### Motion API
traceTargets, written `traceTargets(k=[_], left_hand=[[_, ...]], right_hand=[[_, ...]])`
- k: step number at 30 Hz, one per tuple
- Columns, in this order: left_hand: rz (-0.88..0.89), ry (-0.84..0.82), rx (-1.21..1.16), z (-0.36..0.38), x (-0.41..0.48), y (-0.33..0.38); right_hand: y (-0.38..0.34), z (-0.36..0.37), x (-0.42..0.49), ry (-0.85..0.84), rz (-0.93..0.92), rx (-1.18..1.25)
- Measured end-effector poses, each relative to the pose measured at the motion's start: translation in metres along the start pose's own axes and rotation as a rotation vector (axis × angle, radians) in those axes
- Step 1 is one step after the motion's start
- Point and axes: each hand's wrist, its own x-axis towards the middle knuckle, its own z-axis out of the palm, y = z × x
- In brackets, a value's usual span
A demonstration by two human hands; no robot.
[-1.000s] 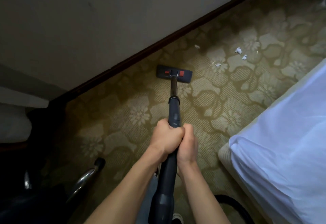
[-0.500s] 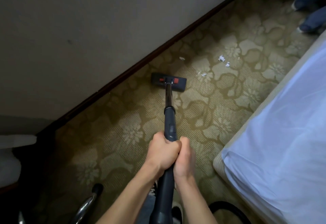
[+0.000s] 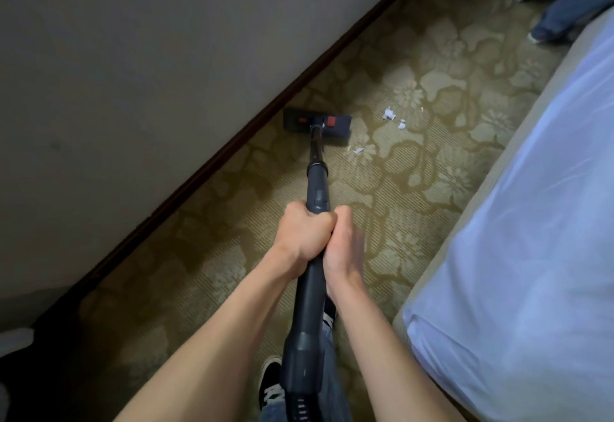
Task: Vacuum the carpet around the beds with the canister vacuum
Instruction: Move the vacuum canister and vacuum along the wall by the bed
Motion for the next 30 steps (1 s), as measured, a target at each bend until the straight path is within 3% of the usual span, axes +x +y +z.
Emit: traceTargets(k=[9, 19, 24, 28, 30], left_hand=[[-0.157, -0.034, -0.013, 0.018, 0.067, 0.044], [-0.356, -0.441, 0.061, -0.007, 0.089, 0.071], [-0.539, -0.482, 0.082, -0.016, 0.105, 0.067], [-0.574, -0.484, 0.191, -0.023, 0.111, 0.046], [-0.577, -0.475, 0.284, -0.027, 0.110, 0.035]], right_hand=[[-0.041, 0.004, 0.068, -0.046, 0.093, -0.018], [-0.048, 0.007, 0.069, -0.077, 0.273, 0.091], [-0.031, 0.006, 0.051, -0.292, 0.305, 0.167], [-0.009, 0.003, 0.028, -0.444, 0.375, 0.026], [0.003, 0.009, 0.016, -0.309, 0.384, -0.081]])
